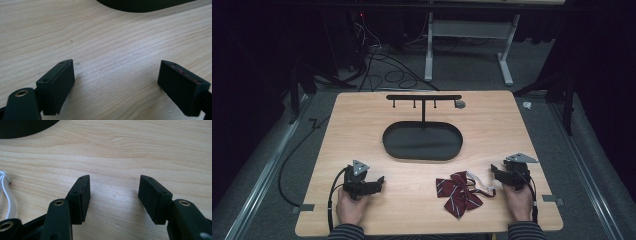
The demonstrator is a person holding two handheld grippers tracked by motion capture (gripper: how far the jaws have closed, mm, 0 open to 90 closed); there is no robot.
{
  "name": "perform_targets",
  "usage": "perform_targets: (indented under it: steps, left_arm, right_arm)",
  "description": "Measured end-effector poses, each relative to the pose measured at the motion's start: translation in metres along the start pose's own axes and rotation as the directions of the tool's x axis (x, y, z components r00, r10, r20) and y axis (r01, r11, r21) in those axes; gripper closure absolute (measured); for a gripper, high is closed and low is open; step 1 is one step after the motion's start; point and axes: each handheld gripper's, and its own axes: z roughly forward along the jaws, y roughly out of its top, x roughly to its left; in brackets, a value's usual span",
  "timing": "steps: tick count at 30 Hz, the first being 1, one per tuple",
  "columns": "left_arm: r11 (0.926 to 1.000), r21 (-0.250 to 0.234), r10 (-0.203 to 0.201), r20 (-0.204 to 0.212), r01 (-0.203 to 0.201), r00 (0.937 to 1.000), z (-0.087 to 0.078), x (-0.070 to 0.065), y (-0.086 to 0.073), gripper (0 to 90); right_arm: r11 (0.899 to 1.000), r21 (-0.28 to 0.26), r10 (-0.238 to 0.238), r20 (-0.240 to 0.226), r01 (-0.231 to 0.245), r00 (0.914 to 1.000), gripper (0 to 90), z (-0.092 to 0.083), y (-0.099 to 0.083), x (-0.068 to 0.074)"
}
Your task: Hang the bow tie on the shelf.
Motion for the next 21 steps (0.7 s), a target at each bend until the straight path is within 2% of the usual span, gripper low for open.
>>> perform_targets:
  steps: [21]
  left_arm:
    - [1.0, 0.002, 0.0, 0.0, 0.0, 1.0, -0.0003, 0.0001, 0.0001, 14.7]
  right_arm:
    - [1.0, 0.0, 0.008, 0.004, -0.008, 1.0, 46.4, -0.0001, 0.0, -0.0003]
